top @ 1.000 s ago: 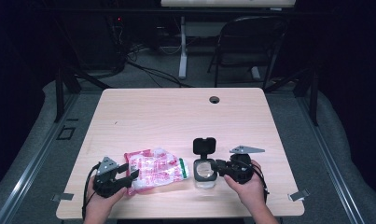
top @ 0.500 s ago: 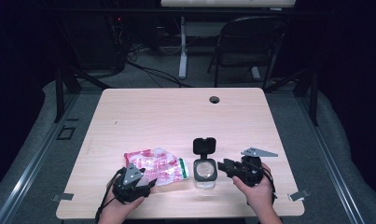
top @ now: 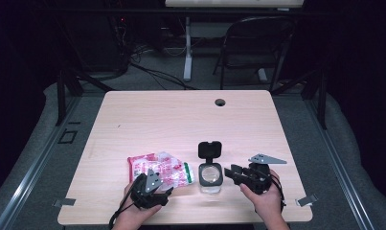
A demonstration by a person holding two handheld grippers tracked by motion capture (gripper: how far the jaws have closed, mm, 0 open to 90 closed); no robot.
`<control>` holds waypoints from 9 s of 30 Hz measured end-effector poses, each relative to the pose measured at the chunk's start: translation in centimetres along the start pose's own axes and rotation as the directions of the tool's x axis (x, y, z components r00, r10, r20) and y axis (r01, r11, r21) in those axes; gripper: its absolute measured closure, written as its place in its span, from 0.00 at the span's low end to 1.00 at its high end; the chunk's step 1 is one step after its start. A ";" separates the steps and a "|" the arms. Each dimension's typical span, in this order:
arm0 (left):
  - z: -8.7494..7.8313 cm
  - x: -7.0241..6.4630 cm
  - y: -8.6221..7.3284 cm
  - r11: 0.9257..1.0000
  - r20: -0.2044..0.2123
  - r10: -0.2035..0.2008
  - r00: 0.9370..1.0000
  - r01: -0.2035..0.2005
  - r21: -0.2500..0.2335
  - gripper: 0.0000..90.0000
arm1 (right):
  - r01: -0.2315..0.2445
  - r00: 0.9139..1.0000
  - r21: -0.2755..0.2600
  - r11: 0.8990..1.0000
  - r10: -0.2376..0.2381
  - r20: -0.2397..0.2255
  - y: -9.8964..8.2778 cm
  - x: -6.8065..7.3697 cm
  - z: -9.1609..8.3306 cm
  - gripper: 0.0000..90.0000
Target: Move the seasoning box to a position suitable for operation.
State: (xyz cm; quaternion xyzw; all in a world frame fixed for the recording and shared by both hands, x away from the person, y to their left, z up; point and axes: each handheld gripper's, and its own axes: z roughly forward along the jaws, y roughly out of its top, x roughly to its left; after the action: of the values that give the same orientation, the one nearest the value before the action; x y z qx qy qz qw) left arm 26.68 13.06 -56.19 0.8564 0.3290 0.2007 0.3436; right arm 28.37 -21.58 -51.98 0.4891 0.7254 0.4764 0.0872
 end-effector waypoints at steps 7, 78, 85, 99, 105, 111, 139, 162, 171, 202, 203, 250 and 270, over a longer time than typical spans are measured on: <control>1.1 -0.7 0.0 0.999 -0.016 0.037 0.999 -0.037 0.011 0.30 | 0.001 1.000 0.000 1.000 -0.001 0.002 -0.1 0.0 0.1 0.68; -7.1 2.1 -1.3 0.984 0.107 -0.043 0.993 0.060 -0.166 1.00 | 0.394 0.906 0.188 0.900 -0.344 -0.248 5.7 10.4 12.2 0.60; -7.2 2.3 -1.3 0.985 0.111 -0.043 0.993 0.061 -0.164 1.00 | 0.422 0.887 0.187 0.887 -0.361 -0.289 5.8 10.2 12.5 0.58; -7.4 2.7 -1.5 0.985 0.107 -0.053 0.993 0.070 -0.159 1.00 | 0.434 0.876 0.224 0.872 -0.351 -0.330 6.1 10.2 12.8 0.67; -7.4 3.0 -1.6 0.983 0.099 -0.069 0.993 0.085 -0.164 1.00 | 0.427 0.874 0.246 0.870 -0.328 -0.358 6.0 10.3 12.5 0.87; -7.5 3.1 -1.7 0.982 0.098 -0.074 0.992 0.090 -0.167 1.00 | 0.411 0.880 0.259 0.874 -0.306 -0.364 5.9 10.5 12.3 1.00; -8.6 4.2 0.8 0.960 0.136 -0.084 0.987 0.117 -0.256 0.90 | 0.384 0.887 0.094 0.918 -0.339 -0.312 9.0 11.8 5.8 1.00; -2.8 4.2 -1.6 0.969 0.225 -0.196 0.954 0.224 -0.103 0.42 | 0.388 0.884 0.088 0.917 -0.343 -0.317 8.9 11.8 6.0 1.00; -0.7 4.0 -2.3 0.964 0.229 -0.229 0.946 0.253 -0.079 0.39 | 0.385 0.884 0.085 0.919 -0.341 -0.320 8.8 11.8 6.0 1.00; 1.8 3.6 -2.6 0.955 0.202 -0.285 0.937 0.296 -0.026 0.39 | 0.361 0.885 0.061 0.931 -0.321 -0.336 7.6 11.1 5.4 1.00; 1.8 3.5 -2.6 0.955 0.202 -0.284 0.937 0.295 -0.026 0.39 | 0.360 0.885 0.061 0.931 -0.320 -0.337 7.6 11.2 5.4 1.00; 0.8 3.7 -2.0 0.976 0.048 -0.200 0.979 0.203 -0.076 0.62 | 0.360 0.887 0.049 0.932 -0.326 -0.328 7.1 10.9 5.1 1.00; -1.0 3.4 -1.2 0.995 -0.211 -0.048 0.976 0.028 -0.097 0.63 | 0.306 0.901 -0.007 0.952 -0.292 -0.322 5.2 7.3 2.7 0.83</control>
State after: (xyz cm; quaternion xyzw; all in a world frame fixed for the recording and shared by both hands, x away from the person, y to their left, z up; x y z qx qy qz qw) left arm 27.96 16.54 -56.01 0.8065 0.3703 0.2998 0.3500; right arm 29.51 -13.77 -46.91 0.2904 0.8064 0.5143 0.0300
